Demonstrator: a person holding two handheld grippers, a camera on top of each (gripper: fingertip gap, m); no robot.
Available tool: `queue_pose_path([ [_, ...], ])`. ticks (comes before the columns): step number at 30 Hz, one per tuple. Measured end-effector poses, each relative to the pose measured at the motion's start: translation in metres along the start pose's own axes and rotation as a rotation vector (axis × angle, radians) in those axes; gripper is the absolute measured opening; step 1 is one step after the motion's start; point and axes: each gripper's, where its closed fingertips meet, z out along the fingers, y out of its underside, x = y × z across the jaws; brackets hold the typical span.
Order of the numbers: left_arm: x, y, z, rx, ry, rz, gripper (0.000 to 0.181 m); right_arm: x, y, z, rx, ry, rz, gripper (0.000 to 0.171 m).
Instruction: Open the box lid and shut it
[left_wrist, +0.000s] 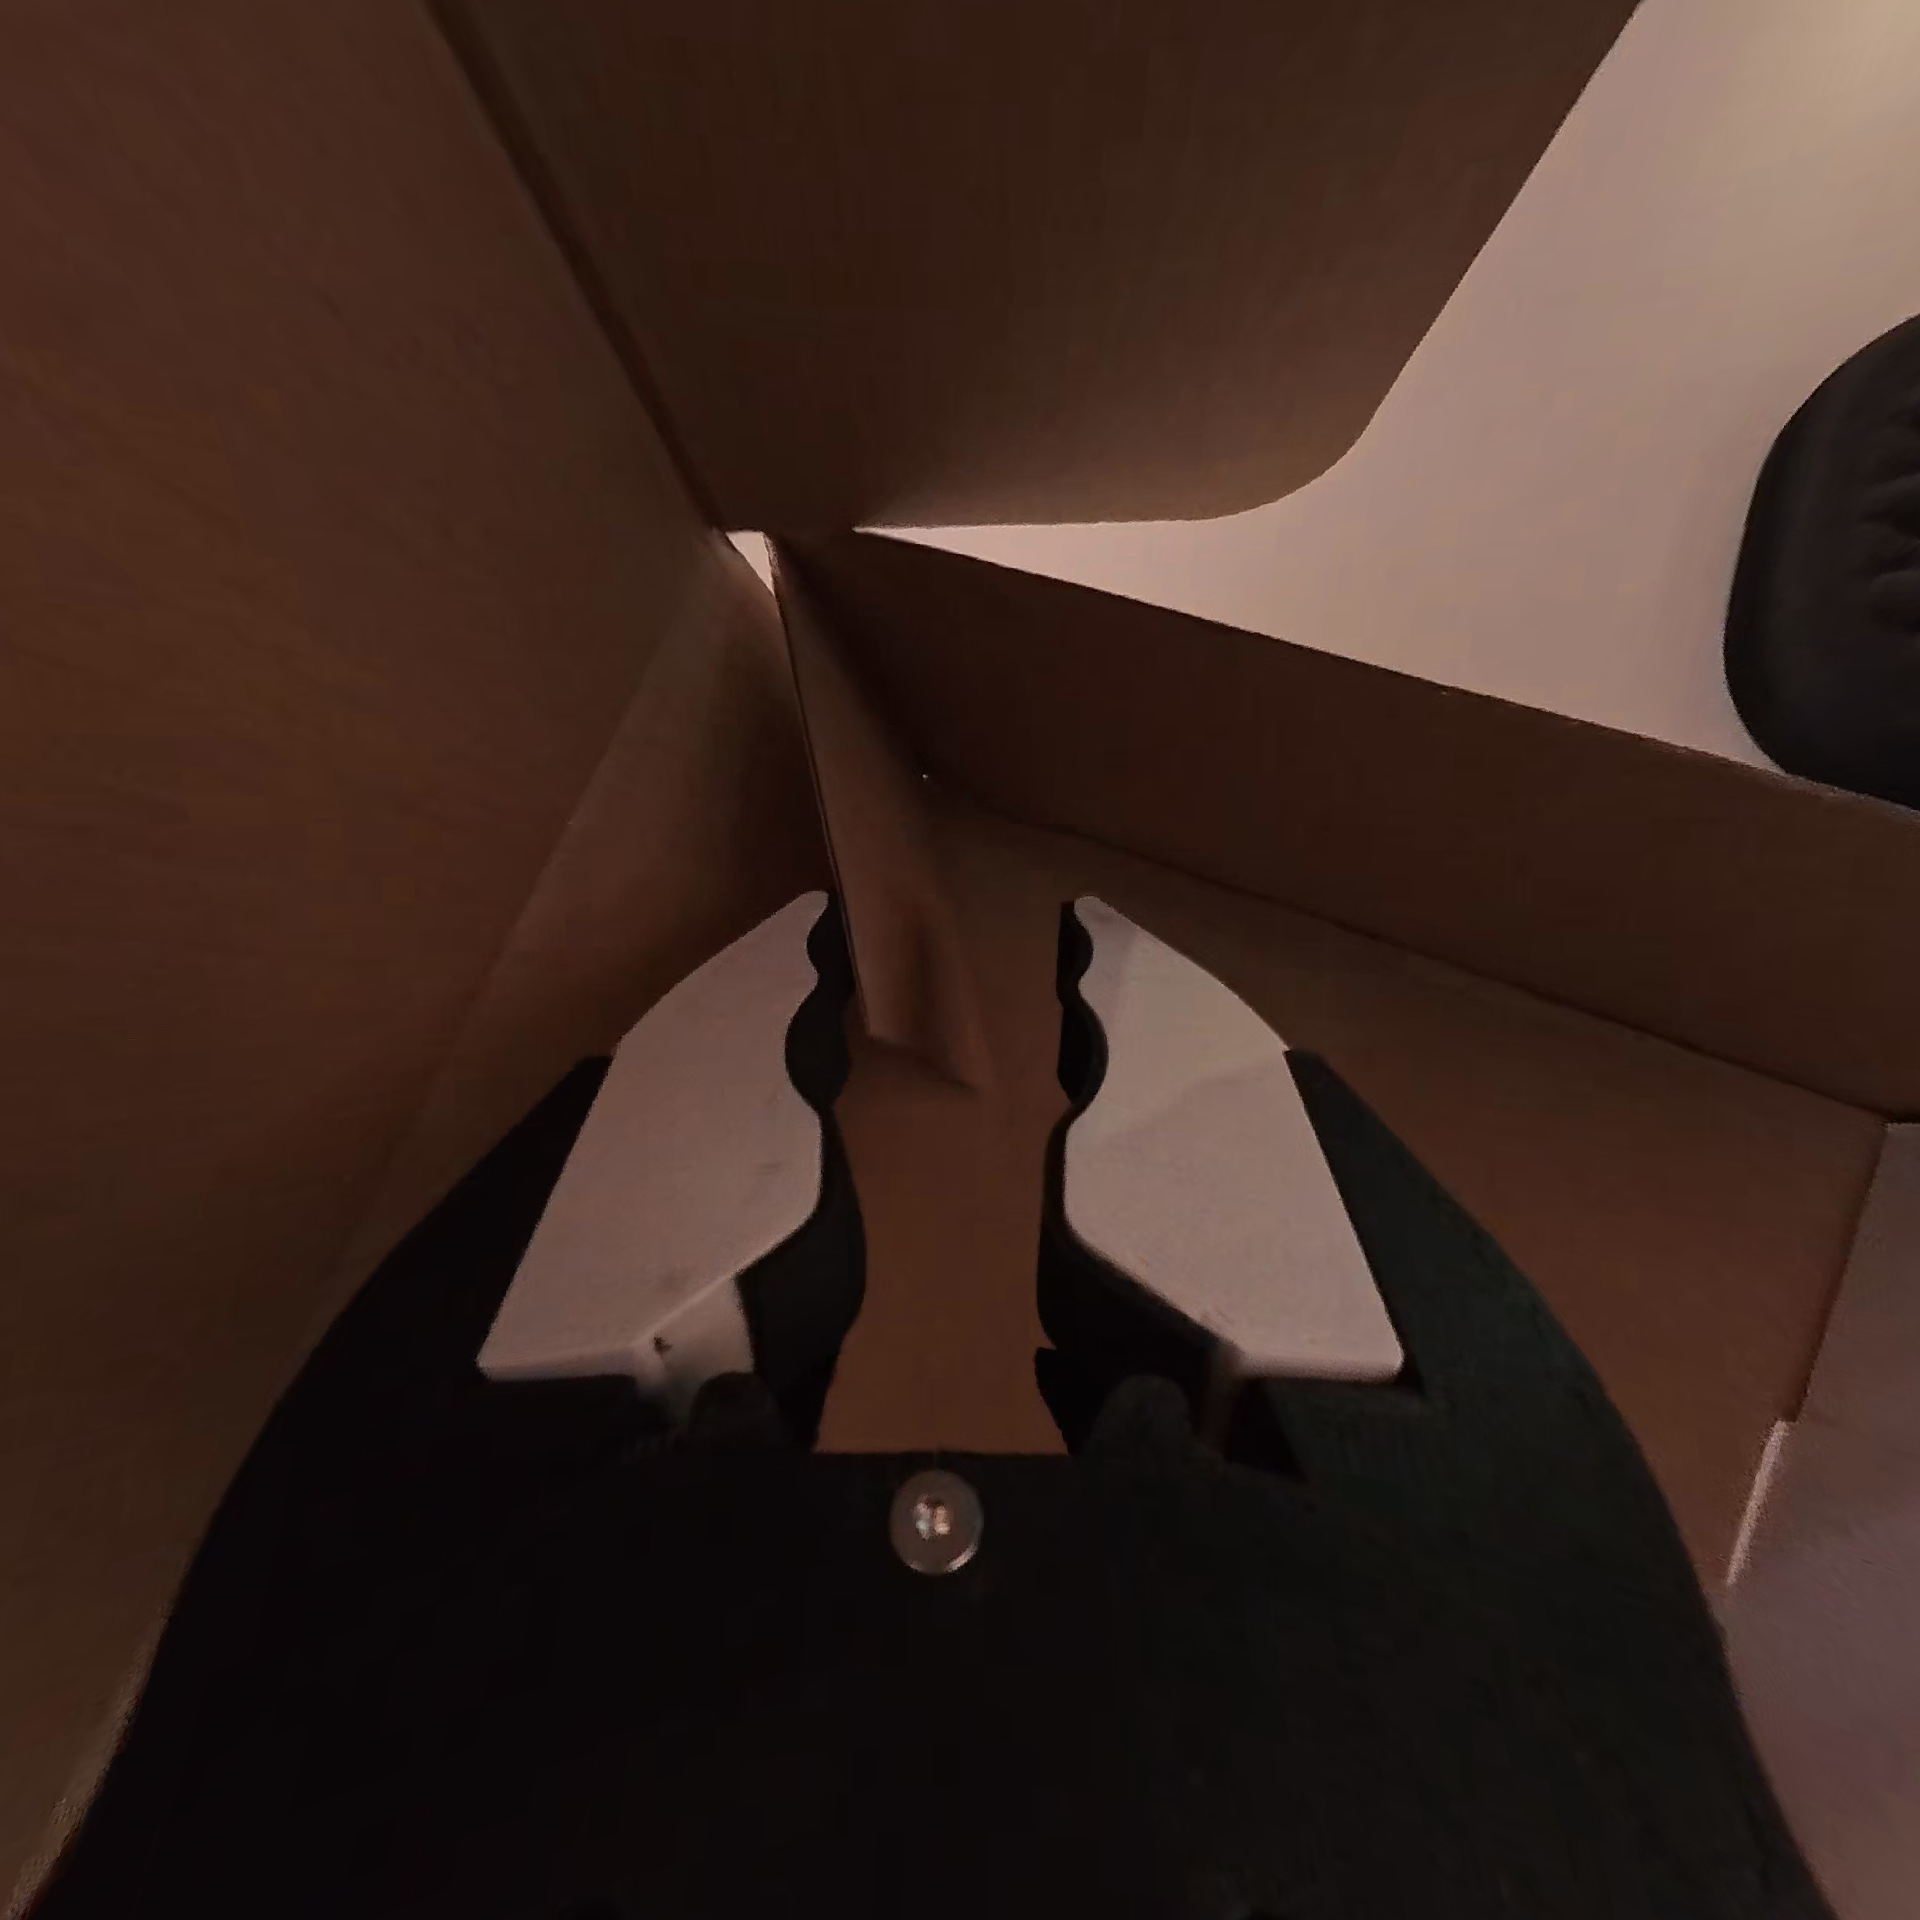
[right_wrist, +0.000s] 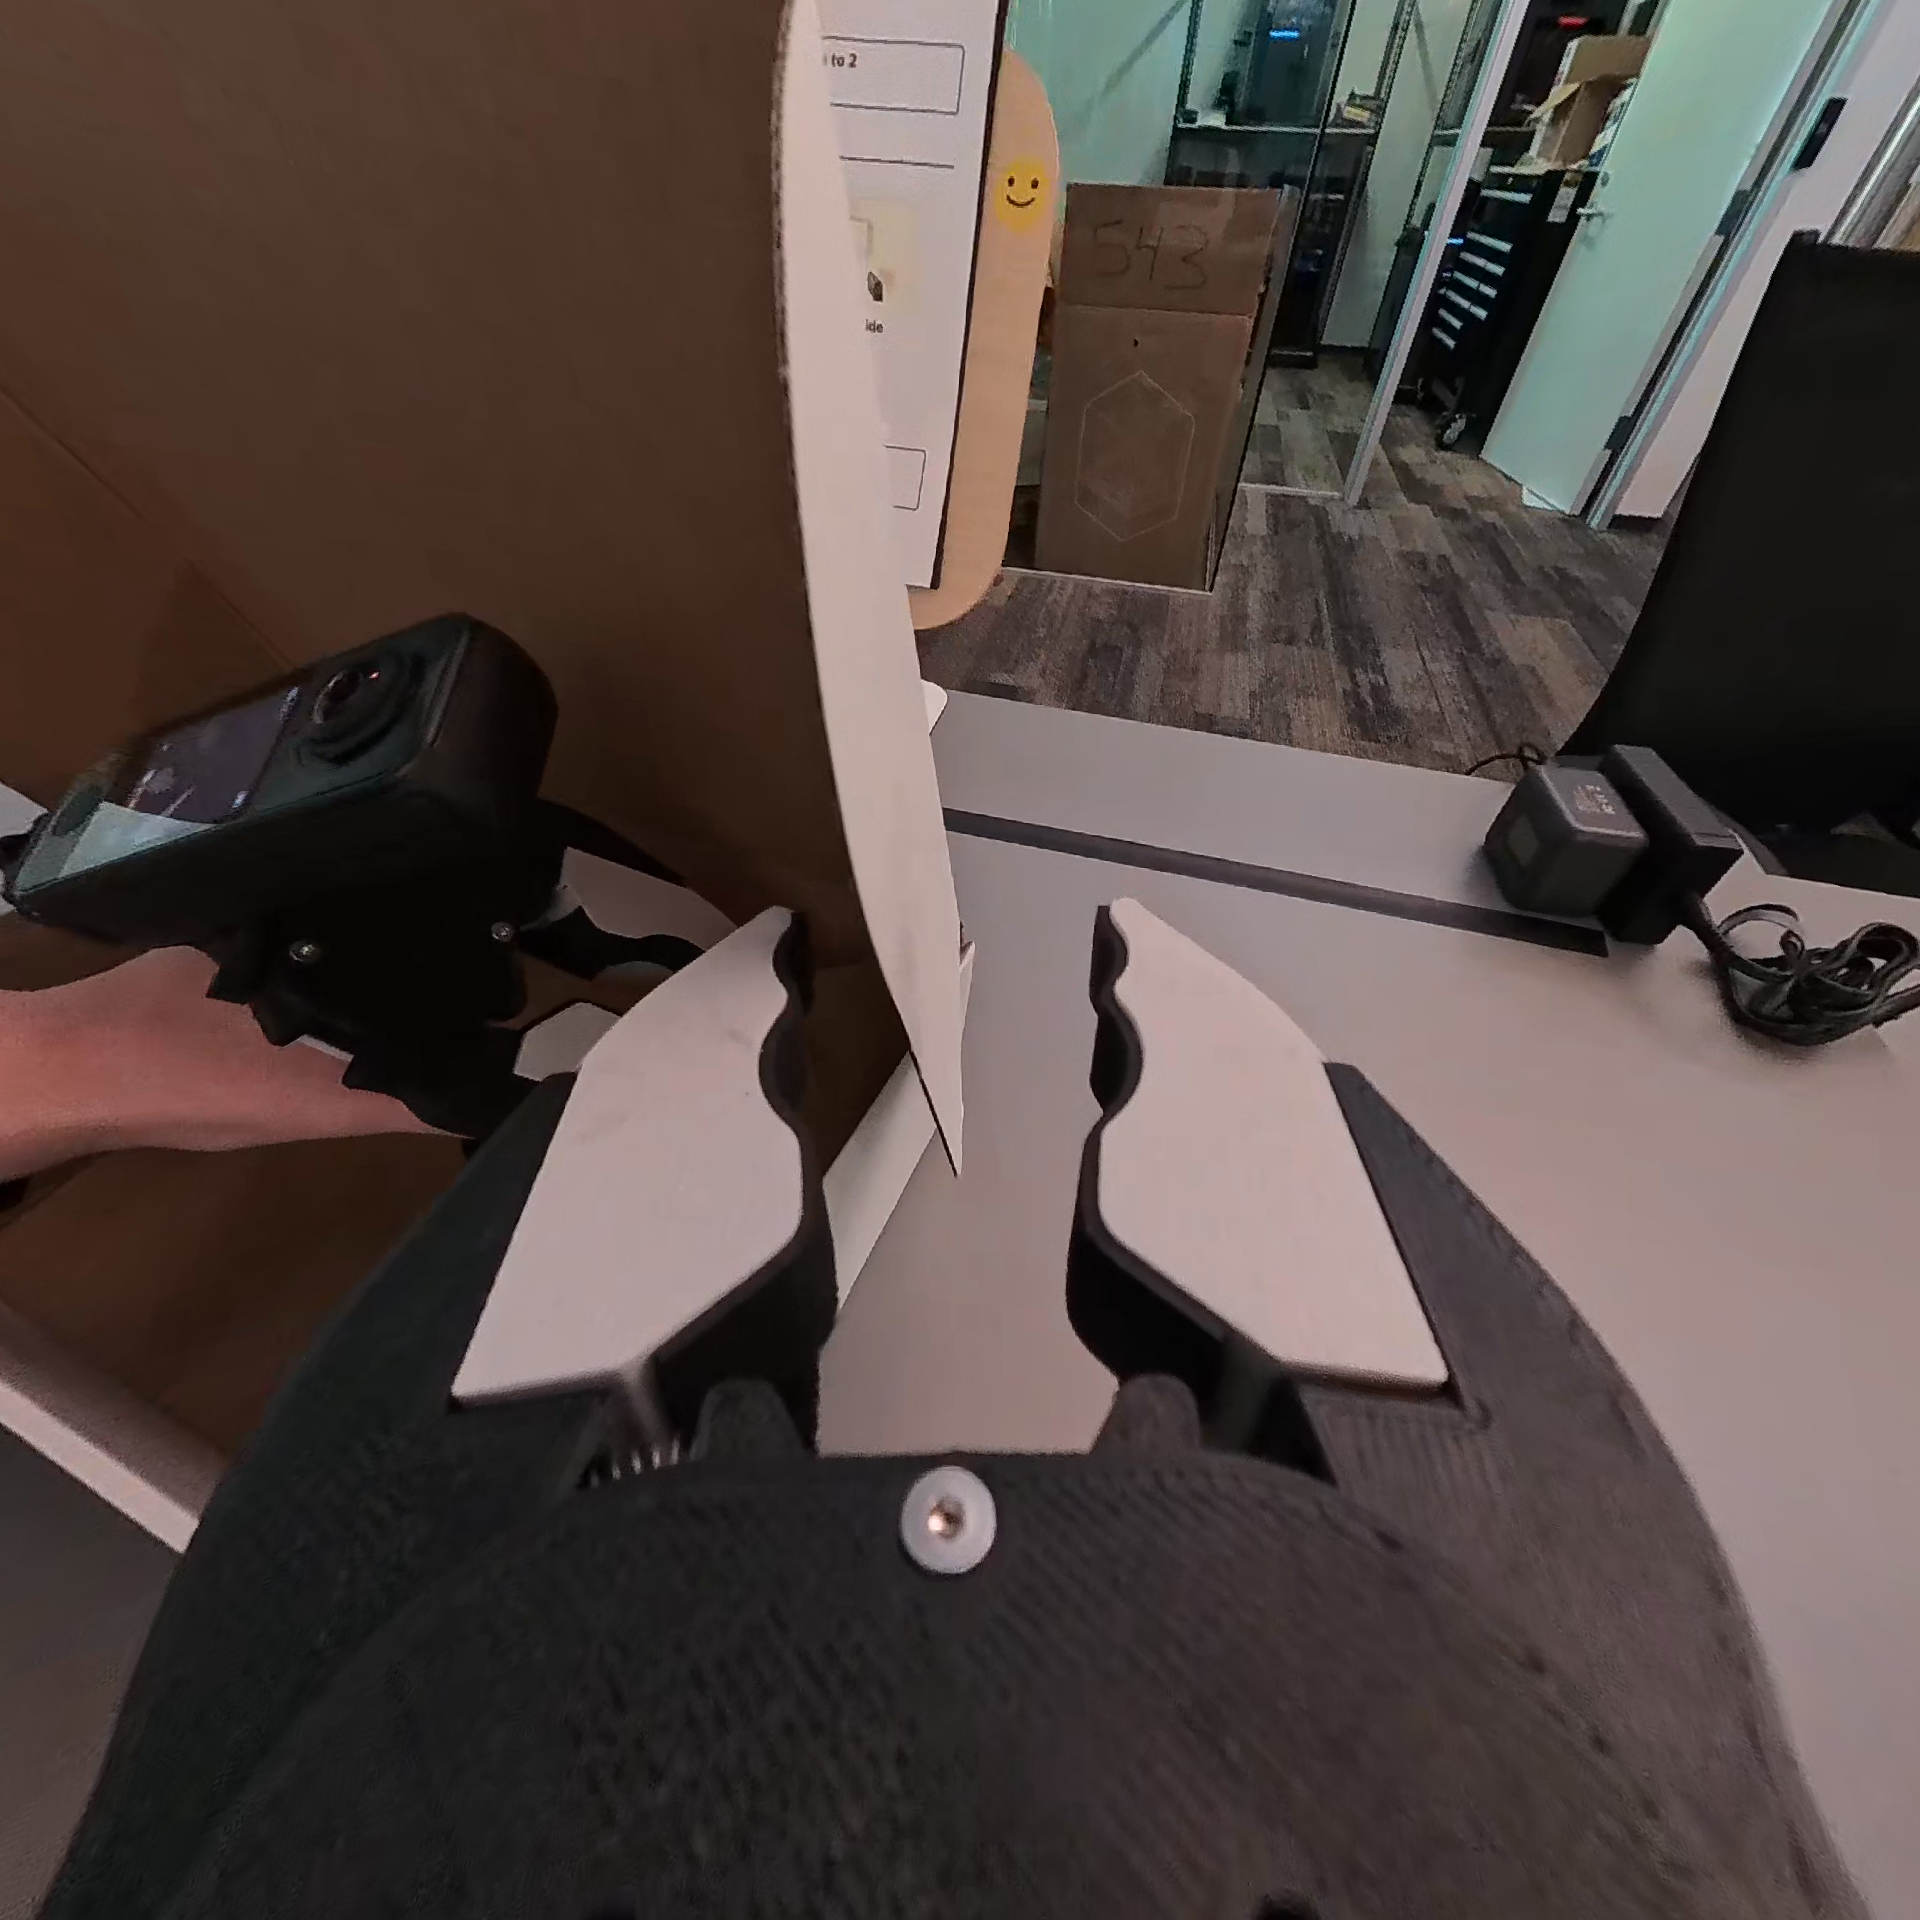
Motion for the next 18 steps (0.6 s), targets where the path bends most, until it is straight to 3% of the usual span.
queue_pose_path([
  [11, 0.002, 0.006, 0.003, -0.037, -0.021, 0.06, 0.026, 0.01, 0.011, -0.002, -0.017, 0.027, -0.001, 0.047],
  [18, -0.012, 0.009, 0.003, -0.061, -0.103, 0.055, 0.008, -0.007, 0.022, 0.01, -0.053, -0.073, 0.042, 0.038],
])
